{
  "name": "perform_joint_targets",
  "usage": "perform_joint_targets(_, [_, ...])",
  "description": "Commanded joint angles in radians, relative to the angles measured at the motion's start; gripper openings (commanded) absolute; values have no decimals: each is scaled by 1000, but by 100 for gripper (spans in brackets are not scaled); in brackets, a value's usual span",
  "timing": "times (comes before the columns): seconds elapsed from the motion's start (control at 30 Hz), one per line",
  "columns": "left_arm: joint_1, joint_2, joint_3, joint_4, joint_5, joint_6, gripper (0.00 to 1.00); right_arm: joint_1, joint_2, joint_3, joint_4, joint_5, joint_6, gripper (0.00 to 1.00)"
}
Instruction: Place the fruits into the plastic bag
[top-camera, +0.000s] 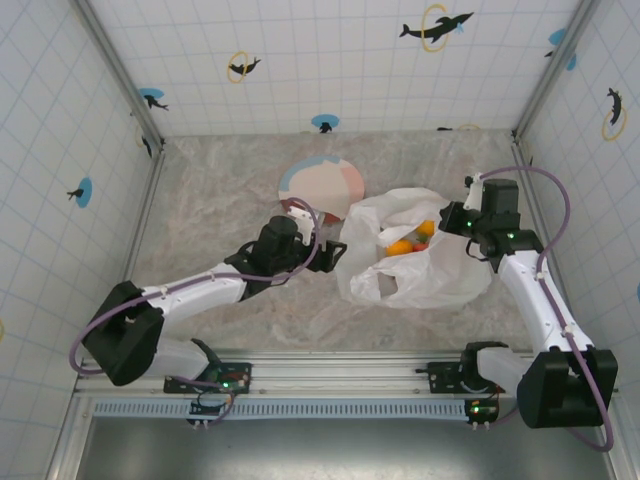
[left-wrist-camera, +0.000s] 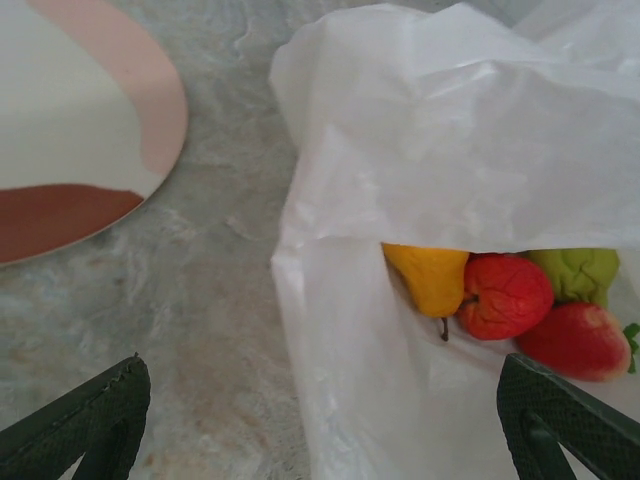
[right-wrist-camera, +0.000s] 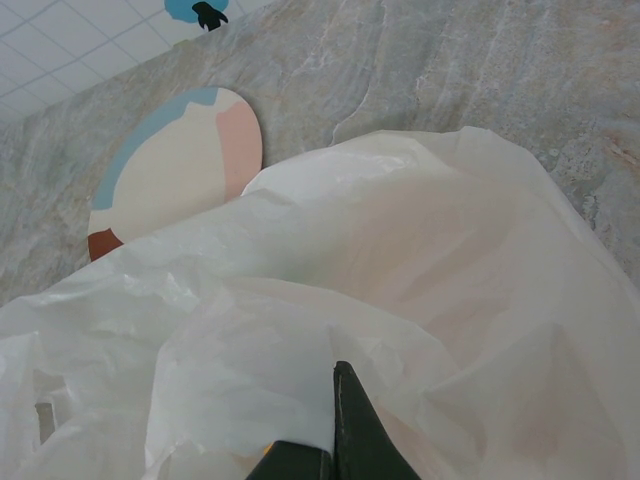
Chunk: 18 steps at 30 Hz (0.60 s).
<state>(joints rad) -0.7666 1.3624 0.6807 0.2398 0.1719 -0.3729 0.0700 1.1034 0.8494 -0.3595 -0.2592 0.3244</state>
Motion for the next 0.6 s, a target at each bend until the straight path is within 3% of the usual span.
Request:
perform_joint_targets(0.0, [3,35,-18,13,23,-83,91,-7,5,-14,25,-5,-2,0])
perform_joint_targets(0.27, [3,159,-67,136,73,-189,82,-8,-2,-18,20,-2,-4,0])
perform_joint_targets(0.57, [-36,274,-40,280,173,-242,46,-10,-2,-14,19,-1,-6,0])
